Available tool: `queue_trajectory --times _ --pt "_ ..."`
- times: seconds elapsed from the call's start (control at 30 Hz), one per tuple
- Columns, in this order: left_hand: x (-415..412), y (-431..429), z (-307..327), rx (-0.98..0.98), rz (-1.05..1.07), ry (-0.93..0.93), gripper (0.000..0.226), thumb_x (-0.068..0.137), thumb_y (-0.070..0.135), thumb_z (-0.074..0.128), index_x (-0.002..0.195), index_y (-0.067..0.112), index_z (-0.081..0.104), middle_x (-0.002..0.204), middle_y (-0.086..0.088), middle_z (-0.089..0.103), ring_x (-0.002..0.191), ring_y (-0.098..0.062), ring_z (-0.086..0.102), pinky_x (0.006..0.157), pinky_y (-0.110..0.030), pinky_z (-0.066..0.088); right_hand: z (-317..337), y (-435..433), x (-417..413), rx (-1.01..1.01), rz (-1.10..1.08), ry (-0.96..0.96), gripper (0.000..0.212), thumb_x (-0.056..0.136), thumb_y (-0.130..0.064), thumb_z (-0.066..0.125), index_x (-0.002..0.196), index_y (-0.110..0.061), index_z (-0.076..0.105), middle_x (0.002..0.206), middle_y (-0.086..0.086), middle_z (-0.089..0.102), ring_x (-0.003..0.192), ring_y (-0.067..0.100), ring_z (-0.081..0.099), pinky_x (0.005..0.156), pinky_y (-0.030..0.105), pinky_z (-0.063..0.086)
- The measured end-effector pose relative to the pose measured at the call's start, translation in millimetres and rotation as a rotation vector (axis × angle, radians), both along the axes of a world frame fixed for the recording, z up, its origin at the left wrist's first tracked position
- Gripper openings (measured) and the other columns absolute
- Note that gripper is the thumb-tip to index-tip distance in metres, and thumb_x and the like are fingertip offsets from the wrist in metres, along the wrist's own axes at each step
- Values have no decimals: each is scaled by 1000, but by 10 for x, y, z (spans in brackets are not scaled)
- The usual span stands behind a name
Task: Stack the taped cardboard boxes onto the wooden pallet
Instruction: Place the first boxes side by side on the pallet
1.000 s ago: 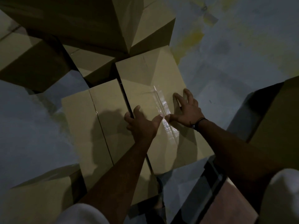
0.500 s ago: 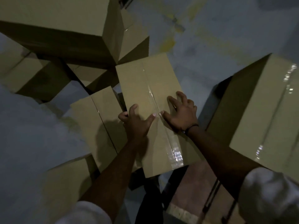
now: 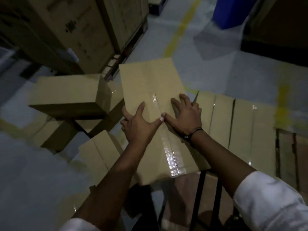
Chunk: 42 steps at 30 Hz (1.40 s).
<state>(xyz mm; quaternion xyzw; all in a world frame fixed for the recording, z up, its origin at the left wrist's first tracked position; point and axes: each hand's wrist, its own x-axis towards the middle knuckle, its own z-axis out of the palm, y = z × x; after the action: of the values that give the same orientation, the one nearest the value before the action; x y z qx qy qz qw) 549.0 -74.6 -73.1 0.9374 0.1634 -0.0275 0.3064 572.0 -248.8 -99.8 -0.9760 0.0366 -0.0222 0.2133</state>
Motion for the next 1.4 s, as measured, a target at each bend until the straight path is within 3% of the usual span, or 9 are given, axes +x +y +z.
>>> queue_trajectory --times 0.27,0.5,0.8,0.97,1.1,1.4 --pt "-782 -2307 1359 62 -236 -29 100 59 80 77 146 47 40 160 -11 7 136 -45 35 109 -53 43 1300 -2435 -1188 34 -147 -16 76 79 -76 55 144 -39 40 163 1 20 128 42 37 106 53 35" --pt "-1310 -3983 1954 25 -510 67 105 58 77 80 148 44 36 158 -14 5 135 -45 36 107 -51 44 1991 -4052 -2146 3 -369 94 78 75 -77 59 142 -40 40 163 2 16 132 44 34 108 54 33" --pt "-1478 -4860 1850 -39 -772 182 109 56 72 84 148 44 33 159 -12 2 137 -45 36 104 -50 48 2051 -4776 -2774 -32 -548 210 88 71 -85 54 144 -41 35 164 3 12 140 46 28 112 57 28" --pt "-1456 -5088 1789 -39 -879 218 112 59 71 84 152 40 31 161 -12 -2 140 -44 33 103 -50 47 2090 -4956 -2895 7 -666 254 95 69 -85 60 149 -40 36 166 -2 8 148 38 16 117 53 24" --pt "-1391 -5271 1674 -32 -897 254 113 59 70 85 152 38 30 158 -13 0 136 -44 36 101 -51 48 2009 -5146 -2866 17 -657 307 95 67 -86 59 148 -41 37 166 -1 8 146 38 21 116 53 26" --pt "-1386 -6137 1193 28 -893 272 111 62 63 87 153 36 29 160 -15 -4 137 -46 35 104 -48 45 1532 -5942 -2901 48 -632 381 106 70 -85 60 156 -35 23 168 0 0 152 32 10 117 50 26"
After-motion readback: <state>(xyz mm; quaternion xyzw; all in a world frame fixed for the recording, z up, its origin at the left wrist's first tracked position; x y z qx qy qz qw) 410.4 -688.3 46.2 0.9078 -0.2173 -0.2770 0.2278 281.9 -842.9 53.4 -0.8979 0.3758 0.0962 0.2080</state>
